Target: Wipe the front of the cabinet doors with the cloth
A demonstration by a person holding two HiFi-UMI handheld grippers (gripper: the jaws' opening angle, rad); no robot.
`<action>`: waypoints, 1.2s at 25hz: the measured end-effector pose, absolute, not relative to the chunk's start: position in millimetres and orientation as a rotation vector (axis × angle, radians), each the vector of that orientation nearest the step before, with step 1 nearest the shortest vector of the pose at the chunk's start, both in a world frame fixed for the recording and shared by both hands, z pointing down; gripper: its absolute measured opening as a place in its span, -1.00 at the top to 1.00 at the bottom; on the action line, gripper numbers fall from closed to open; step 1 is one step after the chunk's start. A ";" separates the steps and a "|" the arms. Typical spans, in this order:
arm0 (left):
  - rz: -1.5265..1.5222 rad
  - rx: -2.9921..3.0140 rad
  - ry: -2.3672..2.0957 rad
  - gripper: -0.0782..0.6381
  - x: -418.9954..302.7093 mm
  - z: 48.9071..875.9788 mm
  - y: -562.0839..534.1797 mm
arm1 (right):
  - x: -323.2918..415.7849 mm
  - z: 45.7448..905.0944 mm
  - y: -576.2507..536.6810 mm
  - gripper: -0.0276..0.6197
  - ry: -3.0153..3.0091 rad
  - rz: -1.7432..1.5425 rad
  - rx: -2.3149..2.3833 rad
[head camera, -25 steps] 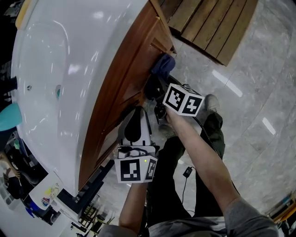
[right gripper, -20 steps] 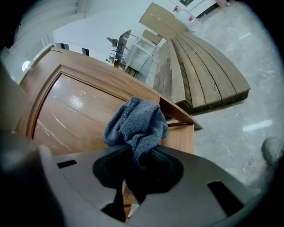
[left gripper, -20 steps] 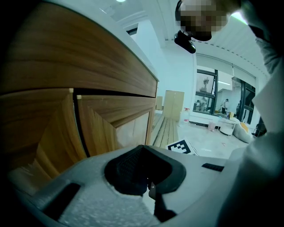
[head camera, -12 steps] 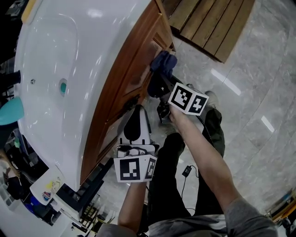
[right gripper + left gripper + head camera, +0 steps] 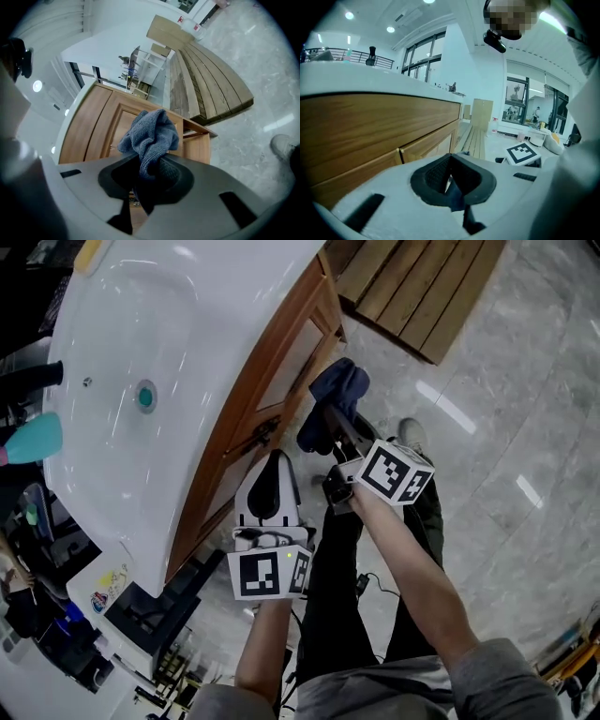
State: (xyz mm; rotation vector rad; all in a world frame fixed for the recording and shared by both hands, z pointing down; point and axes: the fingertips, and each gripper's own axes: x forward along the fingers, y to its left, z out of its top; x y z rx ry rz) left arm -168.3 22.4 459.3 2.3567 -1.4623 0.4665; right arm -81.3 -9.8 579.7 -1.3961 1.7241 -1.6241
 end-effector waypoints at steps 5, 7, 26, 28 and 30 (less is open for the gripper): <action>0.449 2.348 -1.493 0.76 -165.6 436.0 25.3 | -78.0 534.9 5.7 0.68 1.744 -1.601 -1.355; 0.446 2.346 -1.514 0.76 -167.2 429.1 26.4 | -77.5 522.0 6.8 0.68 1.755 -1.590 -1.333; 0.475 2.295 -1.620 0.76 -206.8 423.1 34.0 | -147.4 471.2 -17.9 0.68 1.877 -1.531 -1.071; 0.478 2.296 -1.622 0.76 -209.6 423.9 34.2 | -158.2 473.7 -19.5 0.68 1.883 -1.540 -1.054; 0.482 2.295 -1.623 0.76 -212.4 425.5 35.2 | -169.0 476.2 -21.8 0.68 1.881 -1.553 -1.035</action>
